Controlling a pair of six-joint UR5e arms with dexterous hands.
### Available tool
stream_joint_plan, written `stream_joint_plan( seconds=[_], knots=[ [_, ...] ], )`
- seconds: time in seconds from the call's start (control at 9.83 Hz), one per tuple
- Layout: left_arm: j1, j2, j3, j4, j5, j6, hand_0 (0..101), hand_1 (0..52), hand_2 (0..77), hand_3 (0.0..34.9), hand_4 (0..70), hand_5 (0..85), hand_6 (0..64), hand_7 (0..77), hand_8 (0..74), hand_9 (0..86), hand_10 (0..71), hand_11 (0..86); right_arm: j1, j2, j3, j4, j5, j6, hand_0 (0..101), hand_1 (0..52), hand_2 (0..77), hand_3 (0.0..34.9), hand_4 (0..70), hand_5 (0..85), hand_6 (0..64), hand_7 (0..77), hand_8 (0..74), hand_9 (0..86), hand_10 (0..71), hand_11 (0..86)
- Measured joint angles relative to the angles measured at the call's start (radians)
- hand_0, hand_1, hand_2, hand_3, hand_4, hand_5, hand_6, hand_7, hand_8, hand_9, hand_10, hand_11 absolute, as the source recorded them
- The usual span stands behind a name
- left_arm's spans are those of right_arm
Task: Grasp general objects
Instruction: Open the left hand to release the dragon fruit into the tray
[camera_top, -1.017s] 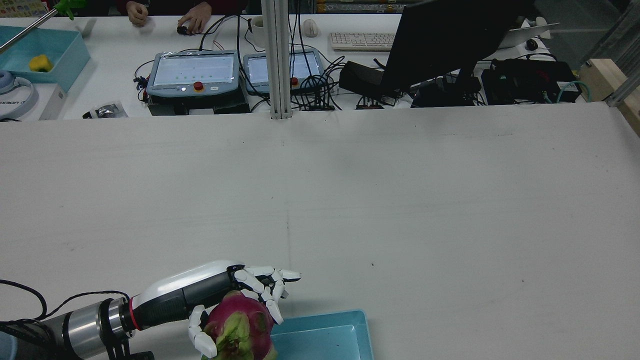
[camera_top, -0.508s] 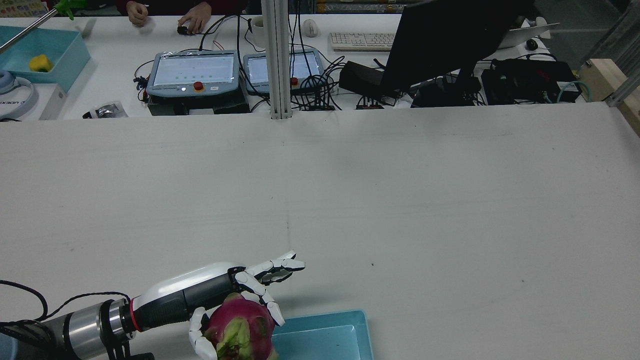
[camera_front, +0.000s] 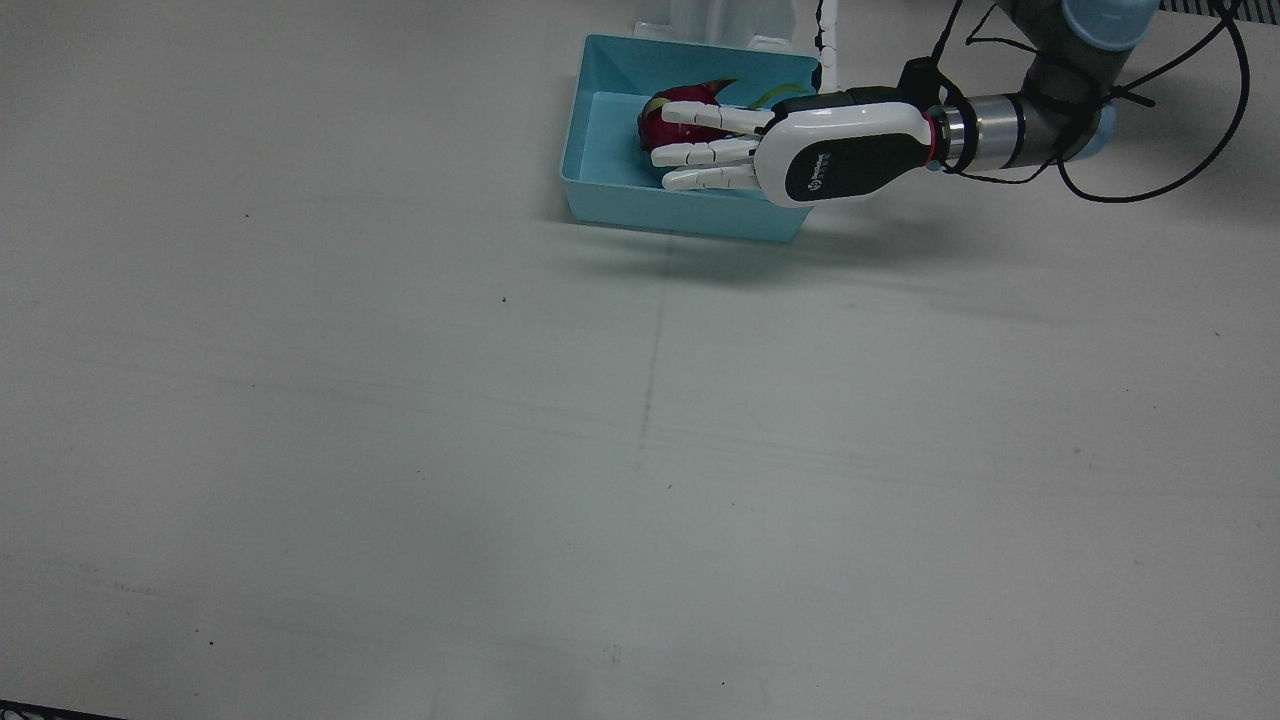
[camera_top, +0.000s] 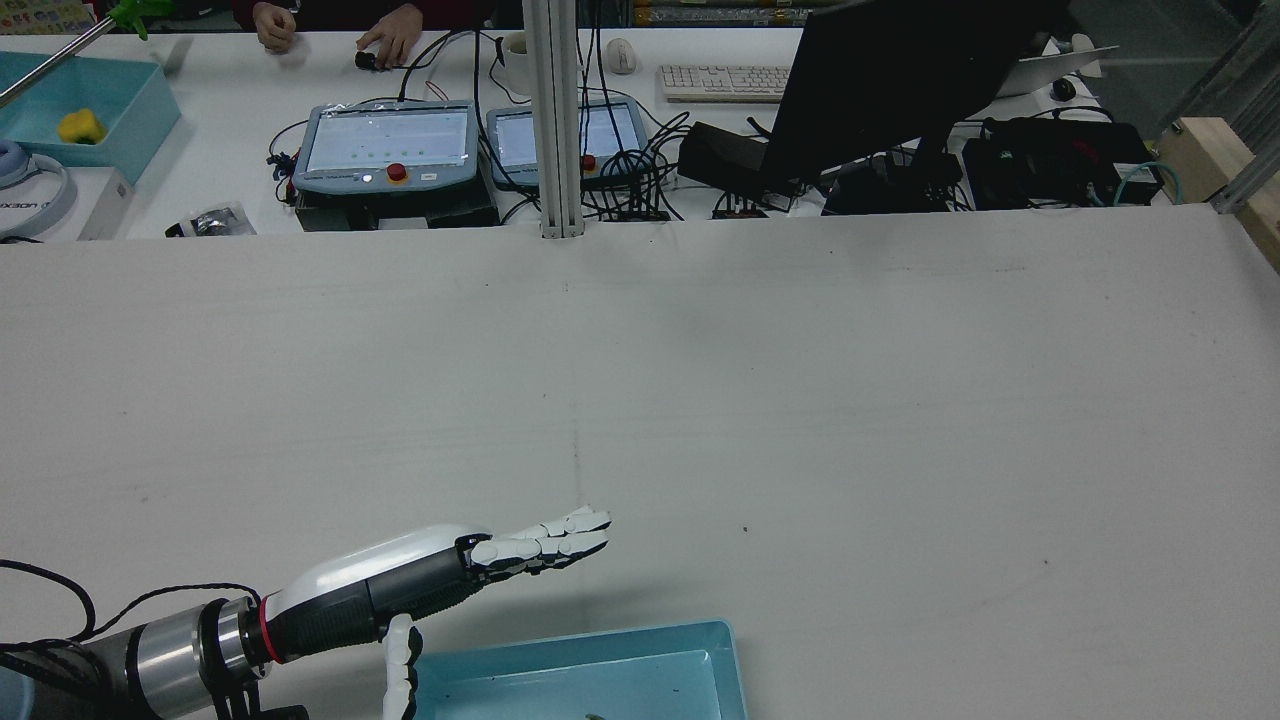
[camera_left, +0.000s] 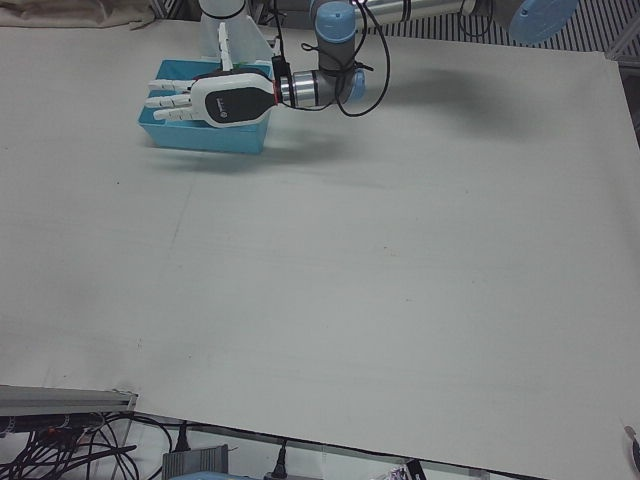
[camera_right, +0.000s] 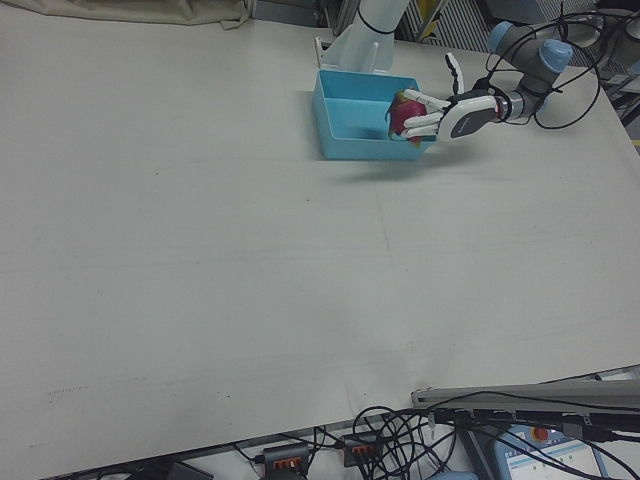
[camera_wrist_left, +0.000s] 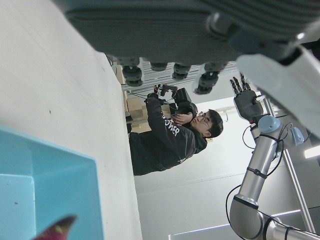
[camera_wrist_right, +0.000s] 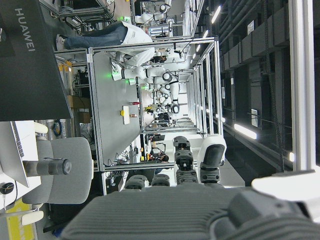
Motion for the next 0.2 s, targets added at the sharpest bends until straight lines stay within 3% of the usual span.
stream_joint_plan(
  seconds=[0.2],
  knots=[
    [-0.006, 0.002, -0.001, 0.001, -0.001, -0.004, 47, 0.5, 1.6, 0.3, 4.9, 2.2, 0.5, 10.4, 1.1, 1.1, 14.7, 1.1, 0.0, 0.0, 0.0, 0.0, 0.0, 0.0, 0, 6.0, 1.6, 0.0, 0.0, 74.2, 0.0, 0.0, 0.0, 1.6, 0.0, 1.1]
  ],
)
